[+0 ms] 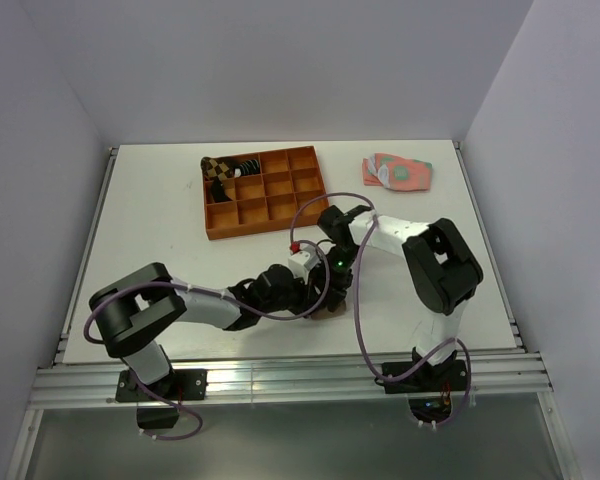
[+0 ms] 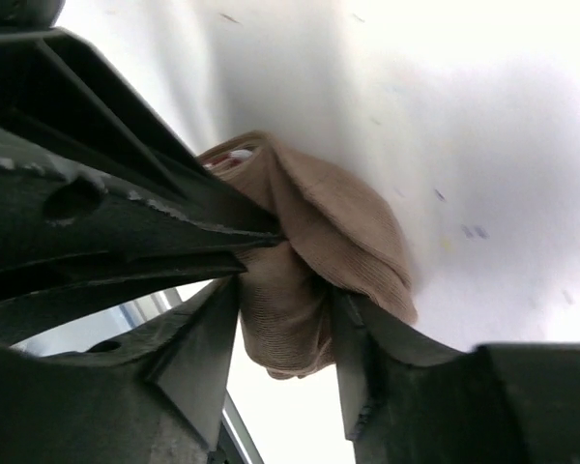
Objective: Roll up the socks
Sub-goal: Roll the sock at the center of the board.
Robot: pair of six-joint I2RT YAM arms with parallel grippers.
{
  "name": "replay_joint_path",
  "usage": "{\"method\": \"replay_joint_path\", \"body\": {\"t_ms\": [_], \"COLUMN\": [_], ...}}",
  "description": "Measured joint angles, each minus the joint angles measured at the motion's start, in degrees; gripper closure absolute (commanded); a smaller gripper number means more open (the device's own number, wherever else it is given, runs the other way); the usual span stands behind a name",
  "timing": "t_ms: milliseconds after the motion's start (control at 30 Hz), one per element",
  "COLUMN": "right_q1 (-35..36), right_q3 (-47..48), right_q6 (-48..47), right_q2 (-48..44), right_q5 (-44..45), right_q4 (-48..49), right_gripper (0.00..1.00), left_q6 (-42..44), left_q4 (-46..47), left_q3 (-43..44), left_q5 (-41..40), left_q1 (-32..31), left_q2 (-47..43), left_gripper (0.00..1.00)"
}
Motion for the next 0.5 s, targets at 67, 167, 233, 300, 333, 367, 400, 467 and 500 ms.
{"method": "replay_joint_path", "body": {"t_ms": [67,167,233,300,333,367,400,467,500], "right_q1": [-0.66,-1.42,-1.97,-2.38,-2.67,-3.10,-3.72,-4.92,-5.60], "right_q3": [-1.36,-3.28,-4.59,-5.44,-5.70,-5.95,-6.19,-6.69,-6.97], "right_q6": [0.98,2.43,3.19,3.96,4.13,4.39,4.35,3.93,4.13], "right_q2": [-1.79,-4.46,-6.58,-8.44,-9.33,-10.21,-11.43,-13.35,-14.56], "right_q5": [1.68,4.02,5.40,6.62,6.80,7.04,6.82,7.10,6.95], "right_q4": [1.46,3.54,4.42,4.59,4.74,4.98,5.35,5.60,6.14], "right_gripper": [0.46,0.43,0.42,0.42,0.40,0.40,0.39,0.38,0.37], "left_q6": [0.02,0.02,0.57,1.40,1.46,1.27,0.98,0.28,0.24], "left_q4": [0.07,0.46,1.03,1.66,1.95,2.01,1.95,2.27,2.43], "left_q3": [0.85,1.73,1.99,2.58,2.73,2.73,2.64,2.93,2.93], "left_q5": [-0.02,0.00,0.15,0.52,0.68,0.70,1.14,1.51,2.14], "left_q1": [-0.20,-0.35,-0.39,-0.57,-0.57,-0.44,-0.13,0.33,0.66], "left_q2": [0.79,1.79,2.27,2.71,2.93,3.08,3.39,3.72,4.11], "left_gripper": [1.00,1.00,0.99,1.00,1.00,1.00,1.00,1.00,1.00]}}
